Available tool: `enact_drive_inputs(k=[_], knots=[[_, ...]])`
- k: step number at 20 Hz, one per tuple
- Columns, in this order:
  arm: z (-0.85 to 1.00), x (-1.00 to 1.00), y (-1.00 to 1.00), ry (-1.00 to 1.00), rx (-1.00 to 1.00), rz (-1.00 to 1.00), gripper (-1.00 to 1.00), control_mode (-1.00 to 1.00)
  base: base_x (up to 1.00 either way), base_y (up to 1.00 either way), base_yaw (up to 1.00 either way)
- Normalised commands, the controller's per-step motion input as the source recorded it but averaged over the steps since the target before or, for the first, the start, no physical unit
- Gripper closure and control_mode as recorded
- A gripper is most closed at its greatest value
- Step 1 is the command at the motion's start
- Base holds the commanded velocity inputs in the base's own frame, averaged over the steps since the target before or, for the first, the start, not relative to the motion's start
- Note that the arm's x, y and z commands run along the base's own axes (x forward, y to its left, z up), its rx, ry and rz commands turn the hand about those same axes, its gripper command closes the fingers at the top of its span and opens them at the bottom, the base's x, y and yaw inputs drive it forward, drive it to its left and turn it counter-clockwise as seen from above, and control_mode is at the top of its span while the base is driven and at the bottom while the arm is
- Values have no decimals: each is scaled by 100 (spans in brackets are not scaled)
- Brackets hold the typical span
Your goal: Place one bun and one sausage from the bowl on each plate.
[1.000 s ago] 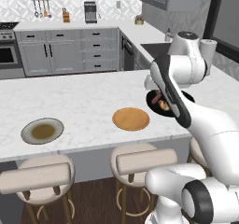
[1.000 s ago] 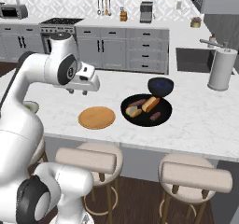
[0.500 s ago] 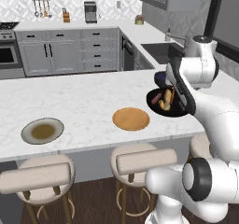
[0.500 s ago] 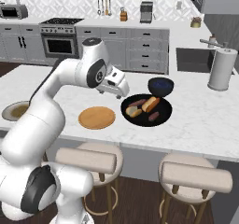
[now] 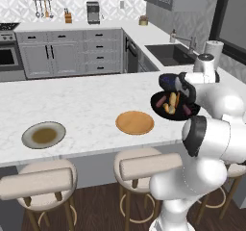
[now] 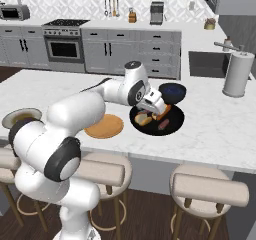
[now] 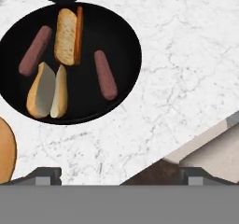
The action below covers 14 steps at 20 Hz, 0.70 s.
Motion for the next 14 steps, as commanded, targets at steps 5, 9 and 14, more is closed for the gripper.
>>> enact_drive_inputs(k=[5, 9, 14], knots=[[-51, 35, -4, 18, -5, 0, -100, -100, 0, 0, 0], [-38, 41, -4, 5, -1, 3, -100, -100, 0, 0, 0], [-49, 49, -5, 9, 0, 9, -100, -100, 0, 0, 0]])
